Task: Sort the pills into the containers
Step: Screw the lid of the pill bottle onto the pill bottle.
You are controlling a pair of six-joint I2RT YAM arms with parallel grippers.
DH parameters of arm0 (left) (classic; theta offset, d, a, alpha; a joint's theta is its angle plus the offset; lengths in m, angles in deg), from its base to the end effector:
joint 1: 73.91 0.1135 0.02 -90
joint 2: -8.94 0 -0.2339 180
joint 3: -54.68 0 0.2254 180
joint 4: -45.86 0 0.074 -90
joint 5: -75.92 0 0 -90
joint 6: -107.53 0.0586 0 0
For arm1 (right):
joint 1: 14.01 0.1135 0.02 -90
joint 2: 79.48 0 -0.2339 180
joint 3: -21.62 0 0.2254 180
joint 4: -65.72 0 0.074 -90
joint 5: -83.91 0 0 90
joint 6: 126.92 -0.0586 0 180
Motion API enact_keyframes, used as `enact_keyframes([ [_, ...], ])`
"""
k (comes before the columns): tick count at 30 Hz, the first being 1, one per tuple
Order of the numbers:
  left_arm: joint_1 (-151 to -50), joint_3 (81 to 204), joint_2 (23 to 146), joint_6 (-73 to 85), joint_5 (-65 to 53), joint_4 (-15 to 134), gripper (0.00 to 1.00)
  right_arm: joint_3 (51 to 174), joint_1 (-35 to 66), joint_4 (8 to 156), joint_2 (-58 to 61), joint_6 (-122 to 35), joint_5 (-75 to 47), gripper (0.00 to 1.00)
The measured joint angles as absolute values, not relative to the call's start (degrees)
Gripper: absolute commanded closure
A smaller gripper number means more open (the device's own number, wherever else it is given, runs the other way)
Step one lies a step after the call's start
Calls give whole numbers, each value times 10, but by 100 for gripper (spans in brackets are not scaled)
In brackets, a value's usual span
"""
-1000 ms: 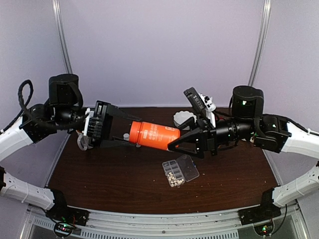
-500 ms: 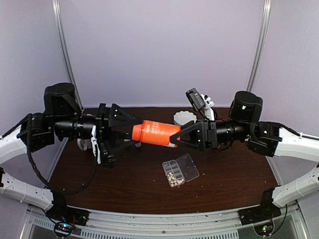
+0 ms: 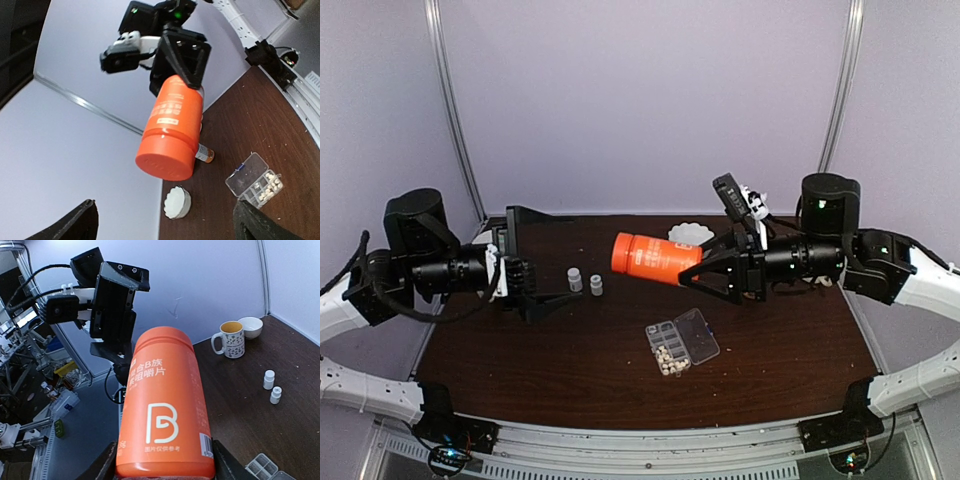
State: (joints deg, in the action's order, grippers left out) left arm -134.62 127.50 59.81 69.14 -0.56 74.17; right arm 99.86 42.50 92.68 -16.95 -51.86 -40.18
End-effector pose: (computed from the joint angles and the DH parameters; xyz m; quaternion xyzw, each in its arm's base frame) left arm 0.0916 -0.1913 0.3647 0.6584 0.3469 -0.1400 0.6531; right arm 0.1101 0.2260 0.3582 -0.4361 0.6250 0.5381 0.3601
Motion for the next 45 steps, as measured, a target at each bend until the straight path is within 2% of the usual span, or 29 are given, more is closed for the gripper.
enact_keyframes([
  [4, -1346, 1283, 599, 540, -56, 747, 2, 988, 425, 946, -191, -426, -351, 100],
  [9, -1344, 1352, 636, 325, -78, 772, 3, 894, 432, 856, -257, -308, -317, 100],
  [16, -1251, 1354, 651, 69, 61, 752, 2, 875, 462, 785, -233, -180, -276, 100],
  [22, -1238, 1378, 688, -65, 160, 764, 2, 881, 515, 756, -196, -85, -211, 100],
  [28, -1236, 1384, 697, -145, 224, 764, 2, 891, 542, 719, -173, -26, -169, 100],
  [36, -1236, 1384, 688, -173, 239, 771, 2, 901, 555, 689, -164, 1, -152, 100],
  [45, -1235, 1384, 690, -180, 244, 794, 7, 905, 561, 668, -145, 4, -152, 100],
])
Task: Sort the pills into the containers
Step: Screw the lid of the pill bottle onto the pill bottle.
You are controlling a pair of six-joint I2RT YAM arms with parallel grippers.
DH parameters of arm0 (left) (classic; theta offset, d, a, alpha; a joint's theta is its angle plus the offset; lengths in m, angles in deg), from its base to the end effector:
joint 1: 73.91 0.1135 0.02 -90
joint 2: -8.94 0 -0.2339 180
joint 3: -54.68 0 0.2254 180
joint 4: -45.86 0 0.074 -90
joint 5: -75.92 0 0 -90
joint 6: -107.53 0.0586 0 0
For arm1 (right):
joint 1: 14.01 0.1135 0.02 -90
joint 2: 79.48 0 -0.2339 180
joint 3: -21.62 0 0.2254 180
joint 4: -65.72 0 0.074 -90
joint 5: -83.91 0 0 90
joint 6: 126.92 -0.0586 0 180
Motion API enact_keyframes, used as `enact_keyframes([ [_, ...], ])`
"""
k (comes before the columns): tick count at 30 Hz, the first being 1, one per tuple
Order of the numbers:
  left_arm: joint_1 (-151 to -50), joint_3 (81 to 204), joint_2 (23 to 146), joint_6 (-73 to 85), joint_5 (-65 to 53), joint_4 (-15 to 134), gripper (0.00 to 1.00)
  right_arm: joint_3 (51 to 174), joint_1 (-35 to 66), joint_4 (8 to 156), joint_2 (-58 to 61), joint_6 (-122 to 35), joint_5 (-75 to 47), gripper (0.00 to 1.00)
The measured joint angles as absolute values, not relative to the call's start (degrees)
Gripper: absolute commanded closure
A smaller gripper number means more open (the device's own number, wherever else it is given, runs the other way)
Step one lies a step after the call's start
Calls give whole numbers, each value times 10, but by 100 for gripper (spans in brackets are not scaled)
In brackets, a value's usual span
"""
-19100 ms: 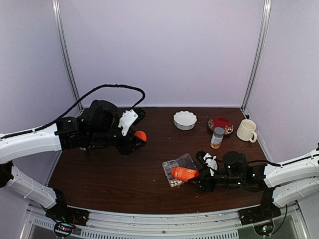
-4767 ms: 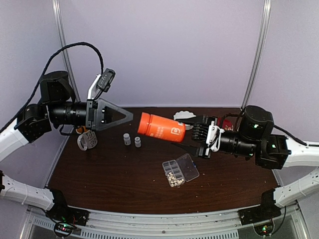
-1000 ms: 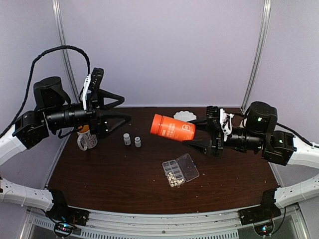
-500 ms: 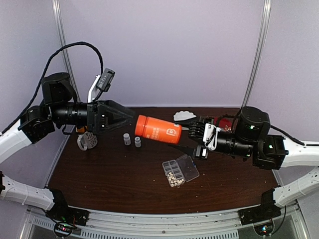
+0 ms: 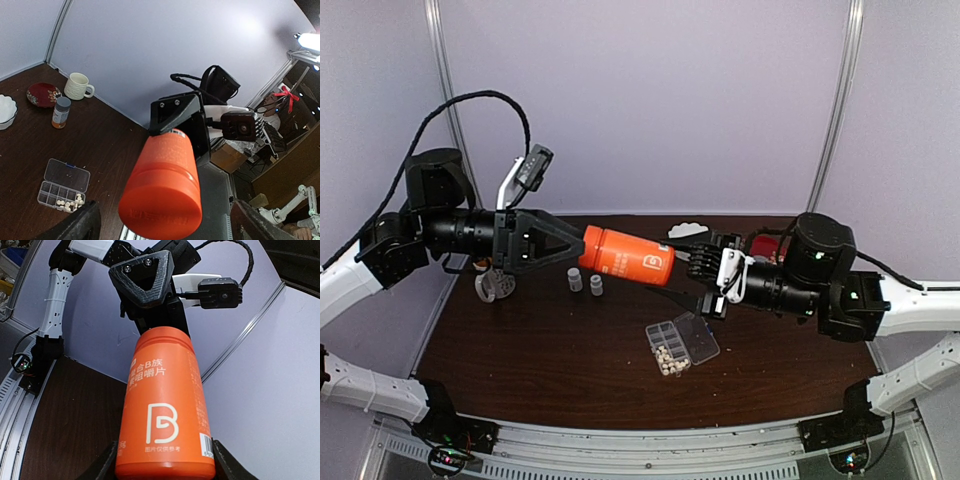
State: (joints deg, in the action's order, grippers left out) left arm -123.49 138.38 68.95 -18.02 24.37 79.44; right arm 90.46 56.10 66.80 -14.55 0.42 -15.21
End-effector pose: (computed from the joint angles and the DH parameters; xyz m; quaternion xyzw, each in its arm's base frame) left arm 0.1198 -0.1969 0.3861 0.2986 0.6915 -0.5966 0.2770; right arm 0.0857 0.2641 0.3472 -0.5881 0.3602 0.2563 0.6773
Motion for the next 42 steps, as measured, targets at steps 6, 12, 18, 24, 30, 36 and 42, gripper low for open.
enact_keyframes([
  [6, -1235, 1384, 694, -185, 251, 795, 11, 913, 564, 665, -132, 5, -150, 100],
  [12, -1235, 1384, 695, -189, 260, 796, 31, 919, 564, 665, -125, 9, -148, 100],
  [18, -1234, 1384, 697, -192, 264, 798, 55, 921, 566, 664, -124, 8, -148, 100],
  [24, -1230, 1384, 700, -187, 270, 799, 81, 932, 566, 686, -124, 0, -151, 100],
  [30, -1230, 1403, 704, -153, 263, 839, 90, 958, 561, 729, -116, -40, -163, 100],
  [36, -1230, 1403, 682, -35, 227, 850, 92, 1037, 540, 820, -83, -163, -233, 100],
  [42, -1238, 1389, 665, 173, 227, 819, 100, 1060, 530, 845, -83, -305, -296, 100],
])
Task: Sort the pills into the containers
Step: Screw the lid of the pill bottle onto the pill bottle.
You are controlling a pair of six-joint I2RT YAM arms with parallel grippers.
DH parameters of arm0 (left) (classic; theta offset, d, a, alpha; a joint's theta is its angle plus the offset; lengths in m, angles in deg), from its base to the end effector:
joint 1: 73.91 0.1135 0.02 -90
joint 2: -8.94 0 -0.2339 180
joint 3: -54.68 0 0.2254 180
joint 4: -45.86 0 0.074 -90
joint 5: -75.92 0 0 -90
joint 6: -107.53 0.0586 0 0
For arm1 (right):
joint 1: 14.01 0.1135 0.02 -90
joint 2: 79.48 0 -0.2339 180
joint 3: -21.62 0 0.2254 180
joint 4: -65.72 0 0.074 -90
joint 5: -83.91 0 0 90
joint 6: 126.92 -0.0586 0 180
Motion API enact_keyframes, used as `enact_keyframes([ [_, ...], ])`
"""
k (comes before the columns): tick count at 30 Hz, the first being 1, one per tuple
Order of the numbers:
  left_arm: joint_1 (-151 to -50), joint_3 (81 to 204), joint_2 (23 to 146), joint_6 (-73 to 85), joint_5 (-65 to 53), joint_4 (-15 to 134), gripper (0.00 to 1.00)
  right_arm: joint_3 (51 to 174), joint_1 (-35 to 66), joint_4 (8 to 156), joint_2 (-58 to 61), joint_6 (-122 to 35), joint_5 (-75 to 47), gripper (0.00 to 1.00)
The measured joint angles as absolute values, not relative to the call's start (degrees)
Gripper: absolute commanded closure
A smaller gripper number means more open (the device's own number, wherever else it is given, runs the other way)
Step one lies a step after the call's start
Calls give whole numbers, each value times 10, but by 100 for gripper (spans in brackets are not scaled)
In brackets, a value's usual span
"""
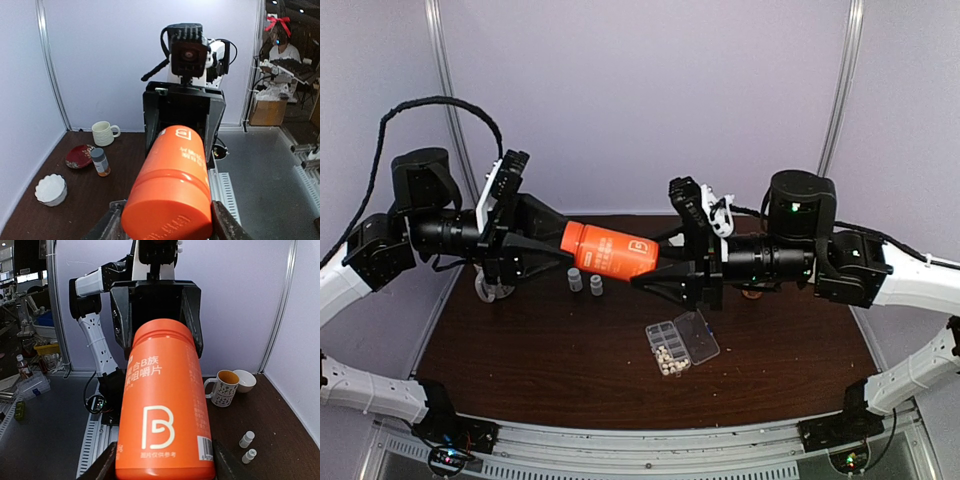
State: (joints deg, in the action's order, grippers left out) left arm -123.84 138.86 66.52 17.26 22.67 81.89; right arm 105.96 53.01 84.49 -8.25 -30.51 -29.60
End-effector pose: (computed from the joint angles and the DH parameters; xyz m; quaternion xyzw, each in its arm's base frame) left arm 0.1119 -0.1875 0.3921 0.4890 0.5714 -0.4781 0.4537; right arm 0.0922 0.2774 0.3735 -0.5434 0.4999 0.4620 0.4912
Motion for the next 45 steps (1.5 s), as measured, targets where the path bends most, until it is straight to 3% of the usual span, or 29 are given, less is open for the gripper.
enact_keyframes([
  [12, -1246, 1401, 708, 345, 250, 816, 100, 1021, 520, 859, -125, -392, -306, 100],
  [29, -1280, 1359, 647, 636, 188, 818, 100, 1043, 505, 848, -84, -480, -391, 100],
  [40, -1283, 1342, 640, 704, 165, 816, 100, 1045, 498, 856, -76, -480, -397, 100],
  [41, -1283, 1340, 639, 705, 162, 816, 100, 1046, 498, 860, -74, -481, -397, 97],
  [45, -1283, 1335, 642, 701, 148, 810, 100, 1059, 496, 886, -72, -473, -386, 69],
])
